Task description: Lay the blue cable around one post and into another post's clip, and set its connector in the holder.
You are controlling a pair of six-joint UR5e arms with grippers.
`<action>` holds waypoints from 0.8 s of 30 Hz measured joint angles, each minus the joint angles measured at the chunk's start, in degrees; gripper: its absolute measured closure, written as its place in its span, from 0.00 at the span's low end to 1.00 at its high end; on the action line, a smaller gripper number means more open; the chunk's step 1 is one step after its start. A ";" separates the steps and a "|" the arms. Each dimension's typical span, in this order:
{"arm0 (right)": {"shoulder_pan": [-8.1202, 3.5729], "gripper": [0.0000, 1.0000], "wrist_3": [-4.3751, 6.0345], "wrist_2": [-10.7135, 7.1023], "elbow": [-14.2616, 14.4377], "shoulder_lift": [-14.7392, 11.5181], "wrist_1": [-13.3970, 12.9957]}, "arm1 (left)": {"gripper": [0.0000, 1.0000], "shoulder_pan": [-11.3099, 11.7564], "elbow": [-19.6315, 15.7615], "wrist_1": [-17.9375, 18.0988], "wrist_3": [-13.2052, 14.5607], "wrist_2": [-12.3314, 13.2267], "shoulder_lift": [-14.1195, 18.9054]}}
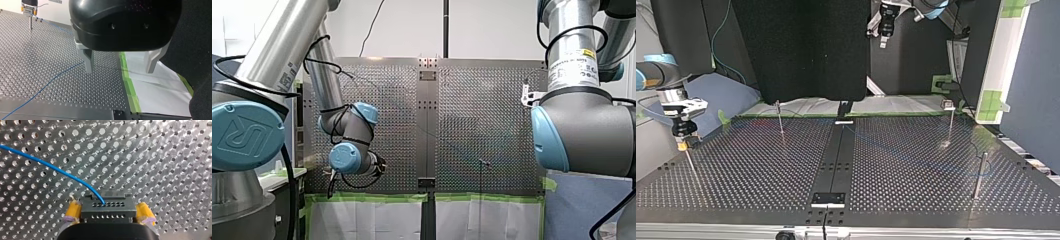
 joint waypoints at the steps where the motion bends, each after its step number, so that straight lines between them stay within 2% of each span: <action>1: 0.01 0.00 0.02 0.00 0.00 0.00 0.00 | 0.00 0.00 0.00 0.00 0.00 0.00 0.01; 8: 0.02 0.00 0.09 0.40 0.00 0.00 0.18 | 0.00 -0.01 0.00 0.01 0.00 0.00 0.01; 24: -0.11 0.00 0.09 4.07 0.02 0.01 0.64 | 0.00 -0.01 0.00 -0.16 0.00 -0.01 0.00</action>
